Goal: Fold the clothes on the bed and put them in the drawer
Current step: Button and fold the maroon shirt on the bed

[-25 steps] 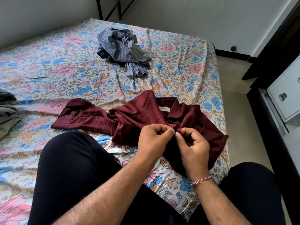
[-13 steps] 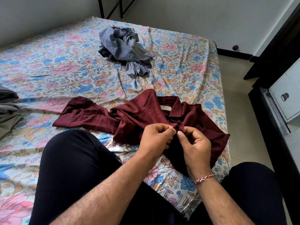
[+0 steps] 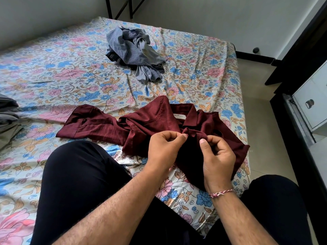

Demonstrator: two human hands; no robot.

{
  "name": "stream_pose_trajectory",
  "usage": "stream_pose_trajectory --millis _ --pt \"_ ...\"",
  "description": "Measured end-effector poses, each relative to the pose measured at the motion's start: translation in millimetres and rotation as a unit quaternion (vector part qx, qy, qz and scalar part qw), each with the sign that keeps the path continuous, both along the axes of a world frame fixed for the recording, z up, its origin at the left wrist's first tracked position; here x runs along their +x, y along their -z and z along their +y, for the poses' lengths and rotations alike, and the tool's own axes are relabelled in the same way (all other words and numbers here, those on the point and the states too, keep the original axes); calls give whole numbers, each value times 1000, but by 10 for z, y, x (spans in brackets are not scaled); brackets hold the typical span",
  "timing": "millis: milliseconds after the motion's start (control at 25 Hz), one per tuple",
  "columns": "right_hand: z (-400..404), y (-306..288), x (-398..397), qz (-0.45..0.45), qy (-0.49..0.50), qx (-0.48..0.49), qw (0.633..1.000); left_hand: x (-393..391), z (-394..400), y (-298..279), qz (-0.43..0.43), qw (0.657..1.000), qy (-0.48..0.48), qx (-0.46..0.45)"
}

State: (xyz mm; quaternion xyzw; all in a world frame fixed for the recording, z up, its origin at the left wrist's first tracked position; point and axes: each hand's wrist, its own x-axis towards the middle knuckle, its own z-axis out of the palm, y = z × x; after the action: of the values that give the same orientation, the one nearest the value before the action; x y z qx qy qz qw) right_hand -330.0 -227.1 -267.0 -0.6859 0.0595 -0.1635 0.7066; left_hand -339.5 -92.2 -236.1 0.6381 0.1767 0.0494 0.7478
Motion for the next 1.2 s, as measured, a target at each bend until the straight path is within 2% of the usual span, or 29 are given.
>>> stream_pose_trajectory --millis 160,600,920,1040,1200 --pt "53 -31 -69 -35 -35 -80 996 -18 -54 2 -14 999 24 40" --pt "28 6 -41 -30 -60 -40 997 -37 -61 -33 -23 998 50 21" --pt "-25 -6 -18 -40 -86 -50 994 -2 2 -16 -16 995 72 60" --pt "-49 -8 8 -69 -116 -92 987 30 34 -13 0 994 88 66" --pt "-133 5 90 -79 -190 -102 973 74 99 9 15 987 125 98"
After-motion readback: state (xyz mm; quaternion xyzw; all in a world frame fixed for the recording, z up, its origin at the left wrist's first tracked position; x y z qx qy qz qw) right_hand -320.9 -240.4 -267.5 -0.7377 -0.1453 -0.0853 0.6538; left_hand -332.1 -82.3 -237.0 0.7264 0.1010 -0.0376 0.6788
